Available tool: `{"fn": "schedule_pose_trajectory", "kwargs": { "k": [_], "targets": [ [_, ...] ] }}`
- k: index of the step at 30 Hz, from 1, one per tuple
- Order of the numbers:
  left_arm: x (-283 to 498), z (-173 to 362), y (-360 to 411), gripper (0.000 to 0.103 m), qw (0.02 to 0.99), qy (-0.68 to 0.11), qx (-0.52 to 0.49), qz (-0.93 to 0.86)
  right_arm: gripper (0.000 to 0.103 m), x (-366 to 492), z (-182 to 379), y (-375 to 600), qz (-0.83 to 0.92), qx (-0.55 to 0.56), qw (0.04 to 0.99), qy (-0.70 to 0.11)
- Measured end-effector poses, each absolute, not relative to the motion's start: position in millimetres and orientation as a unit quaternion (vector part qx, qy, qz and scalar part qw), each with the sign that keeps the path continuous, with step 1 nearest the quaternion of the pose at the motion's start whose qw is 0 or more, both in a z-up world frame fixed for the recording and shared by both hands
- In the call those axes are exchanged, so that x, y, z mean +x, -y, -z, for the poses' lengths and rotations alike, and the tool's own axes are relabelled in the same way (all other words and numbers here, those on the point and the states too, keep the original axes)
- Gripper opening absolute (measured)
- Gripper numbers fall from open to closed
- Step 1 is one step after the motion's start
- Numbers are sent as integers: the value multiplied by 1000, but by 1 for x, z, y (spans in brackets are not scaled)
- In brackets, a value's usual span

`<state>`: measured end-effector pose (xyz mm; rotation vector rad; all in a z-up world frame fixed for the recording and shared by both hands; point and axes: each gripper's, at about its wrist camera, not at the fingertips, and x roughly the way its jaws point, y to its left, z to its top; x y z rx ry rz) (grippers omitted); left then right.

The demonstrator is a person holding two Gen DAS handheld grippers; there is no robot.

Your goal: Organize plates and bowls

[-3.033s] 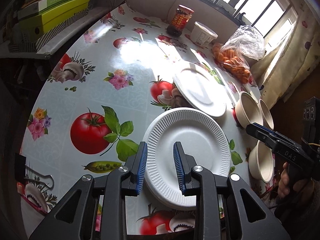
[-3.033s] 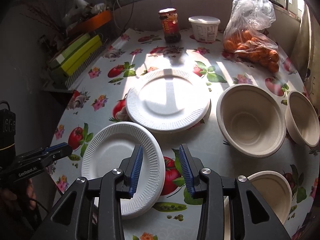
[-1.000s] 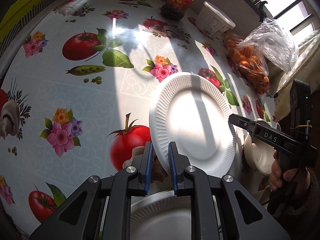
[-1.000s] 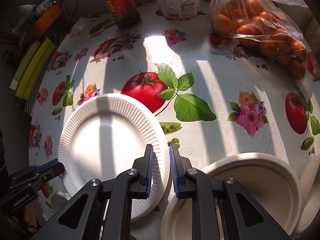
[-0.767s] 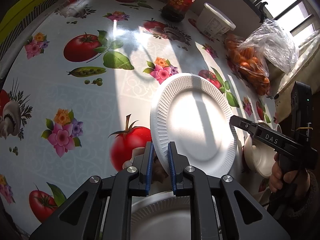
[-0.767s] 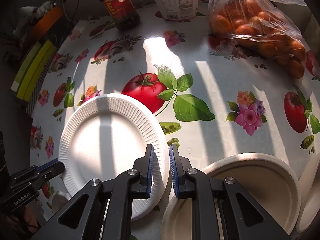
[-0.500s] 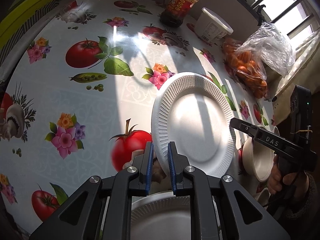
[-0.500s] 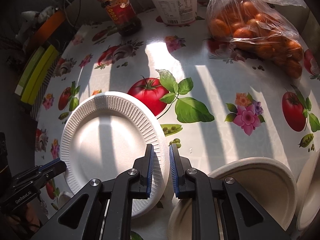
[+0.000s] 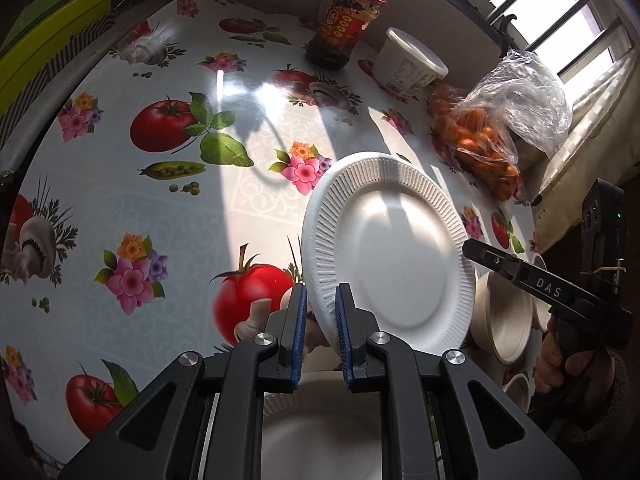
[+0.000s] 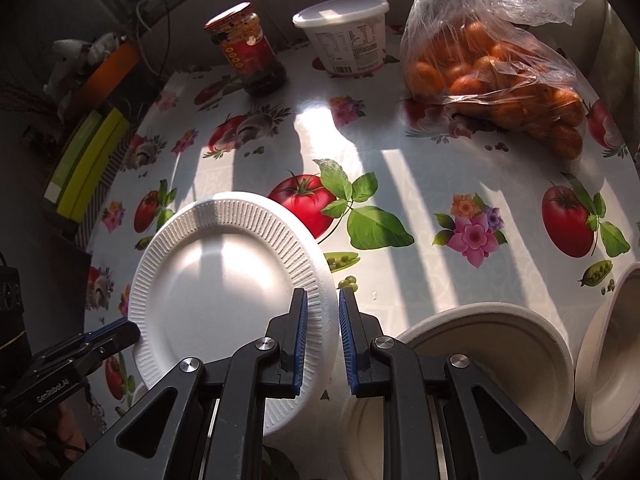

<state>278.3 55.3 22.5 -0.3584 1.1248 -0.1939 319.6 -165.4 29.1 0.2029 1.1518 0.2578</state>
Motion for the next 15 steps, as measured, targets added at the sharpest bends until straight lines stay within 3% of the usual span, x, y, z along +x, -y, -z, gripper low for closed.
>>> {"fn": "schedule_pose_trajectory", "kwargs": {
  "k": [15],
  "targets": [
    [247,-38,-57,15,836,-515,-164,97,16,280,-51,167,-134,105,836,-521]
  ]
}}
